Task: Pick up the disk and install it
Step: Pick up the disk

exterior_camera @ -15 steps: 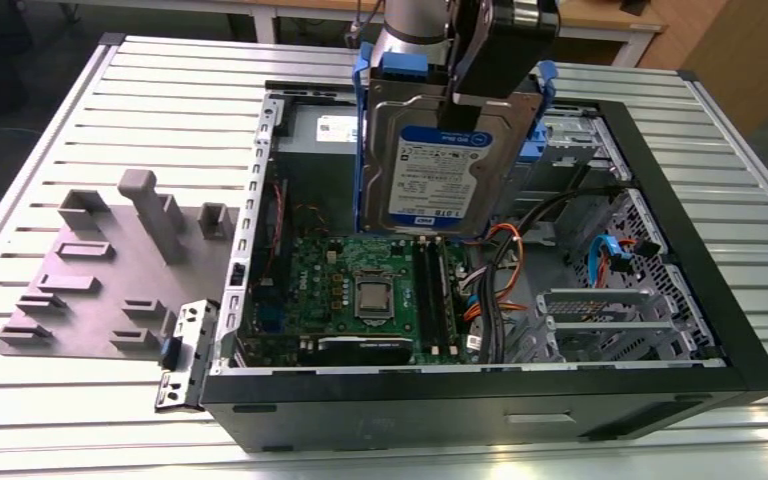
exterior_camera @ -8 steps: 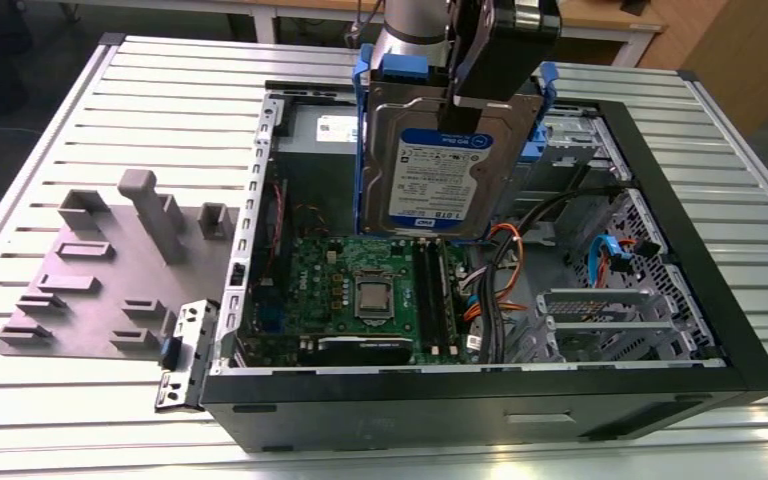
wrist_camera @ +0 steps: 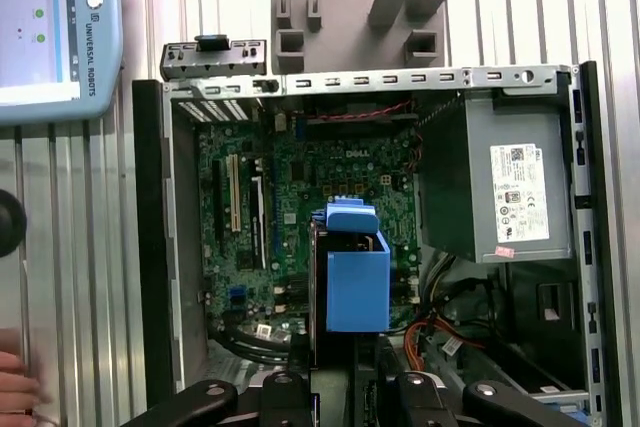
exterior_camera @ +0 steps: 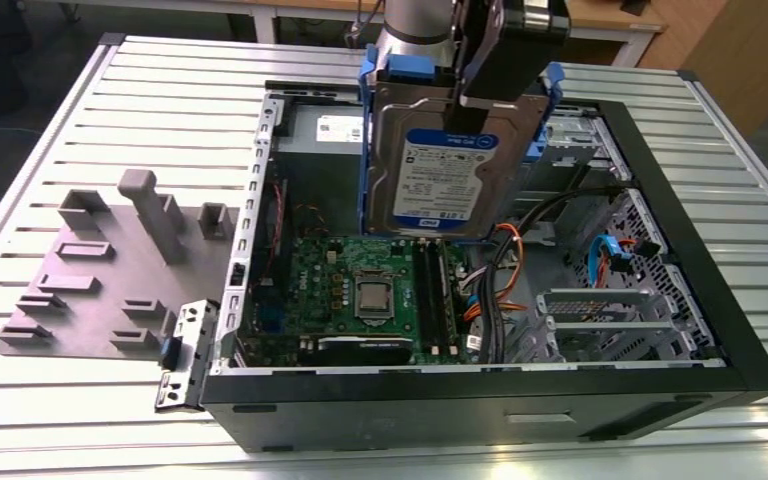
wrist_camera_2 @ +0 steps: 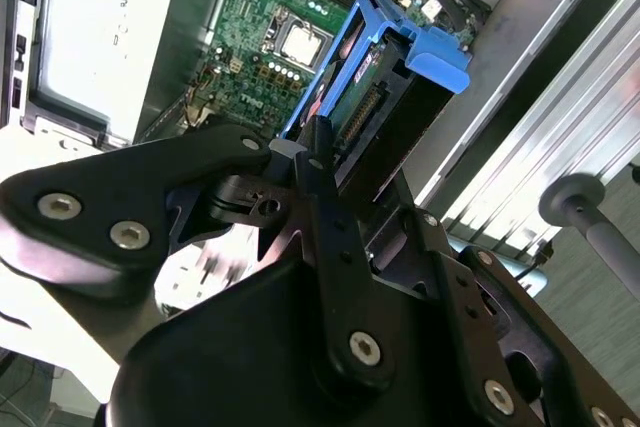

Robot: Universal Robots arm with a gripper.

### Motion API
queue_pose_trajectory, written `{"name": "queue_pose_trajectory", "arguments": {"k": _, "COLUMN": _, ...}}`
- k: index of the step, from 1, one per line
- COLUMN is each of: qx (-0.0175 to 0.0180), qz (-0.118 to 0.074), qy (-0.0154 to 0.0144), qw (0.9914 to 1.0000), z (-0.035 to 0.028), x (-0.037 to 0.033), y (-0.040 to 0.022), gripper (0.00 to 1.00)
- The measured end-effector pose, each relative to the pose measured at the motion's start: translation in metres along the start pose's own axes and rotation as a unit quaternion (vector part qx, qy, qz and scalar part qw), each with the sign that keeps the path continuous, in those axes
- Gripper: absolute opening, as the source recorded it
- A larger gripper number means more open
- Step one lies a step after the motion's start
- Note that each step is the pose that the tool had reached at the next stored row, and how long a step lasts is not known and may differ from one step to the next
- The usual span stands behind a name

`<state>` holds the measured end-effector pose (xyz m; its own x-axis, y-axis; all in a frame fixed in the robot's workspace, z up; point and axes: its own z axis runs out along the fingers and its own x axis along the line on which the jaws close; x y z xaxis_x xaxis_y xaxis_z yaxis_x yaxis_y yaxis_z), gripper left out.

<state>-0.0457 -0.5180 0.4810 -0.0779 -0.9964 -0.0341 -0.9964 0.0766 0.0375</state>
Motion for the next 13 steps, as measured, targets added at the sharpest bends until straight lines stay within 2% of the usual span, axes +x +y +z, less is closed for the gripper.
{"name": "queue_pose_trajectory", "arguments": {"k": 4, "qx": 0.0000, "qz": 0.000, "qy": -0.0001, "qw": 1.00000, "z": 0.0000, "x": -0.0006, "y": -0.0079, "gripper": 0.35}}
{"name": "queue_pose_trajectory", "arguments": {"k": 13, "qx": -0.0008, "qz": 0.000, "qy": 0.0000, "qw": 1.00000, "z": 0.0004, "x": -0.0025, "y": -0.0324, "gripper": 0.35}}
